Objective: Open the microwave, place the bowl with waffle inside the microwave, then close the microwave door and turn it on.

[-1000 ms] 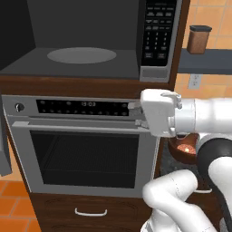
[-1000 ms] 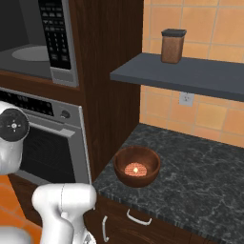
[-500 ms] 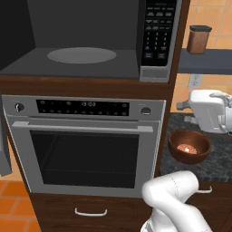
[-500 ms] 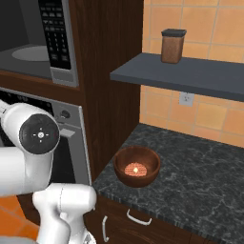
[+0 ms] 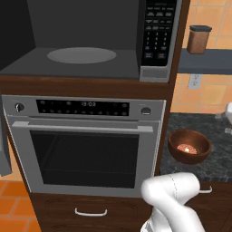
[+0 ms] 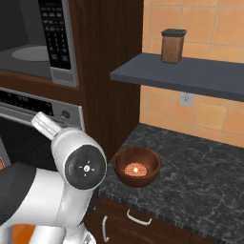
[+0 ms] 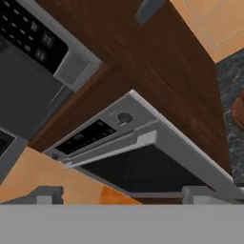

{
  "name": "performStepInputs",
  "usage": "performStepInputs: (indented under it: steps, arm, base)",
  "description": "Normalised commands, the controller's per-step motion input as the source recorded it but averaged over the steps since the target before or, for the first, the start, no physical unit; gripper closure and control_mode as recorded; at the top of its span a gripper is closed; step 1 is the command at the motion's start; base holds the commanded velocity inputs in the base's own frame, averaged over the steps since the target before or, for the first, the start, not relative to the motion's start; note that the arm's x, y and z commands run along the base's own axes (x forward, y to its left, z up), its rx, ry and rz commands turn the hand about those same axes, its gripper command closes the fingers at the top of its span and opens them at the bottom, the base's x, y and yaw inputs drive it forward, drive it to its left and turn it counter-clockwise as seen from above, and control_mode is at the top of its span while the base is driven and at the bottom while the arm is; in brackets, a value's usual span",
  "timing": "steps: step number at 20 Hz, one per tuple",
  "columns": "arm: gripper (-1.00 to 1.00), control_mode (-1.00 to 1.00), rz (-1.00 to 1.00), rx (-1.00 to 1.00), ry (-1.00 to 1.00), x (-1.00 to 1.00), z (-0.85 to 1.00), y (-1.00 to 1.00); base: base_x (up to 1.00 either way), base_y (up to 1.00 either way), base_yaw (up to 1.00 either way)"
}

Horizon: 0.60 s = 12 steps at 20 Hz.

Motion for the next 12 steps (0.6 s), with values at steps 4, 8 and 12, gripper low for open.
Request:
performStepInputs:
  steps: [4,8,12]
  arm:
    - [-1.0,-1.0,-0.23,0.0,0.03,0.0,-0.92,-1.0]
    - [-1.0,-1.0,-0.17,0.0,0.05,0.17,-0.8,-0.88]
    - [-1.0,-1.0,-0.1,0.0,0.09,0.21,-0.5,-0.43]
  base:
    - [0.0,0.0,0.0]
    - [0.0,0.0,0.0]
    - [0.0,0.0,0.0]
